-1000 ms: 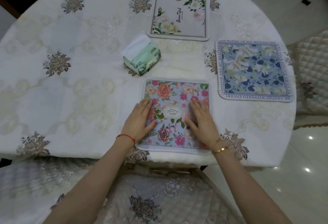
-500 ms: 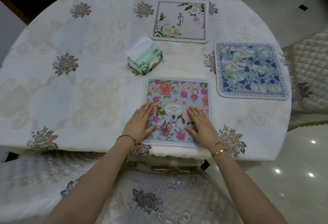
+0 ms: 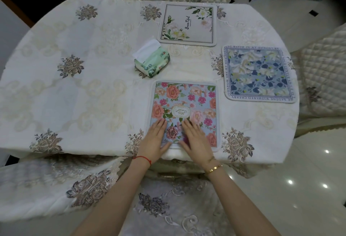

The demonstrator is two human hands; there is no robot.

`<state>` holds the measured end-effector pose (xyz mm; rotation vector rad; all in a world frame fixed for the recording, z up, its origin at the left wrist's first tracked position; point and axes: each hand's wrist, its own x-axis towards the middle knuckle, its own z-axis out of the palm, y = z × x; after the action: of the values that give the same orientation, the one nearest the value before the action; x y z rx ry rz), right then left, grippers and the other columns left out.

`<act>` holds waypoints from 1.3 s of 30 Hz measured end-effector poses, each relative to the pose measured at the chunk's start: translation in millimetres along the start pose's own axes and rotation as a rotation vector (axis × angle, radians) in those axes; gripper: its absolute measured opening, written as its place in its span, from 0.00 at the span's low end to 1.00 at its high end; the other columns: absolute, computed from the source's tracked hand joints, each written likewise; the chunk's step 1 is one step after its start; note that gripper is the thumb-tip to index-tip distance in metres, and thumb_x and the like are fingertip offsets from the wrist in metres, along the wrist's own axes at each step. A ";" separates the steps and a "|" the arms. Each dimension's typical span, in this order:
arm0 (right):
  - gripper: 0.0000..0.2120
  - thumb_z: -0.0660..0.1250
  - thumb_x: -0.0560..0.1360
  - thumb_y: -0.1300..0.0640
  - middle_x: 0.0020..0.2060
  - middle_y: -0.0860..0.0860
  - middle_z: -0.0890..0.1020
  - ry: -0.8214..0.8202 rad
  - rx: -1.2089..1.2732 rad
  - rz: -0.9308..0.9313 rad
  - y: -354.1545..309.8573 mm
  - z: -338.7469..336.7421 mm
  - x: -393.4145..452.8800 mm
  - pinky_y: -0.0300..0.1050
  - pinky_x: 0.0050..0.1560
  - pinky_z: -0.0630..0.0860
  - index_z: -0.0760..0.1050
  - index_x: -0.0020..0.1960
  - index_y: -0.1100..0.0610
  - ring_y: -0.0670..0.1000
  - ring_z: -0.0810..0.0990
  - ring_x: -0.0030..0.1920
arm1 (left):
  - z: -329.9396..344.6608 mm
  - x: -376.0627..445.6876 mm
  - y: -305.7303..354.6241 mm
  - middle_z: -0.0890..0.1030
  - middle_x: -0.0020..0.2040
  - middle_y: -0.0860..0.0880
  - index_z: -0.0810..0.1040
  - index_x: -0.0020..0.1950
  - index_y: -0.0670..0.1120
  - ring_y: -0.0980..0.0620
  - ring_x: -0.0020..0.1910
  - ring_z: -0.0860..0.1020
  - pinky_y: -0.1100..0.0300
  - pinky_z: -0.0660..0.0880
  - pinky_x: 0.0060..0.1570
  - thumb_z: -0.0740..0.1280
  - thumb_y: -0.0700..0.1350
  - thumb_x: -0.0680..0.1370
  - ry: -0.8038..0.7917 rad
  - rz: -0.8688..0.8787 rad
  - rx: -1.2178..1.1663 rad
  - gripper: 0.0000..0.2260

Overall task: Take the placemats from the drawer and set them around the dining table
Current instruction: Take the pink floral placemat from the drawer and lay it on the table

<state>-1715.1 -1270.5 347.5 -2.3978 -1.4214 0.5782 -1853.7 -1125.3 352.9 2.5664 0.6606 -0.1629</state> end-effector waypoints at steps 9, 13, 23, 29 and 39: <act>0.32 0.54 0.80 0.39 0.78 0.44 0.49 -0.001 0.038 0.023 25.5 0.0 -21.8 0.47 0.77 0.44 0.47 0.79 0.48 0.44 0.44 0.78 | 1.8 -12.1 -11.6 0.47 0.79 0.53 0.47 0.79 0.48 0.54 0.77 0.46 0.56 0.44 0.76 0.57 0.62 0.78 0.018 -0.052 0.009 0.36; 0.32 0.53 0.80 0.39 0.78 0.44 0.50 0.025 0.042 0.100 49.0 -13.4 -47.7 0.45 0.77 0.46 0.48 0.79 0.48 0.43 0.44 0.77 | -0.3 -19.9 -22.2 0.46 0.79 0.54 0.45 0.79 0.50 0.55 0.77 0.46 0.58 0.42 0.74 0.57 0.62 0.78 0.024 -0.073 0.003 0.35; 0.35 0.58 0.79 0.39 0.77 0.44 0.49 0.091 0.035 0.128 57.2 -42.0 -27.2 0.46 0.76 0.46 0.50 0.79 0.52 0.44 0.43 0.77 | -23.9 3.0 -21.6 0.44 0.78 0.55 0.44 0.79 0.50 0.58 0.75 0.43 0.59 0.41 0.74 0.62 0.58 0.78 0.067 -0.045 -0.064 0.37; 0.32 0.57 0.80 0.44 0.78 0.52 0.53 0.064 0.003 0.071 41.7 -49.4 57.0 0.49 0.77 0.44 0.52 0.78 0.56 0.50 0.45 0.78 | -45.0 70.9 -19.5 0.49 0.79 0.46 0.48 0.78 0.44 0.50 0.78 0.46 0.57 0.41 0.76 0.63 0.55 0.79 0.043 0.014 0.004 0.35; 0.34 0.56 0.80 0.42 0.79 0.52 0.49 -0.025 -0.040 -0.023 40.3 -46.2 147.6 0.46 0.76 0.38 0.48 0.79 0.56 0.52 0.43 0.78 | -48.5 151.2 -18.9 0.50 0.79 0.45 0.49 0.78 0.43 0.48 0.78 0.47 0.51 0.46 0.76 0.61 0.58 0.78 -0.018 0.075 0.016 0.37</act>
<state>-1598.5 -1161.4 342.2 -2.4095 -1.4822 0.5815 -1730.5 -1023.3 353.0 2.5974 0.5578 -0.1674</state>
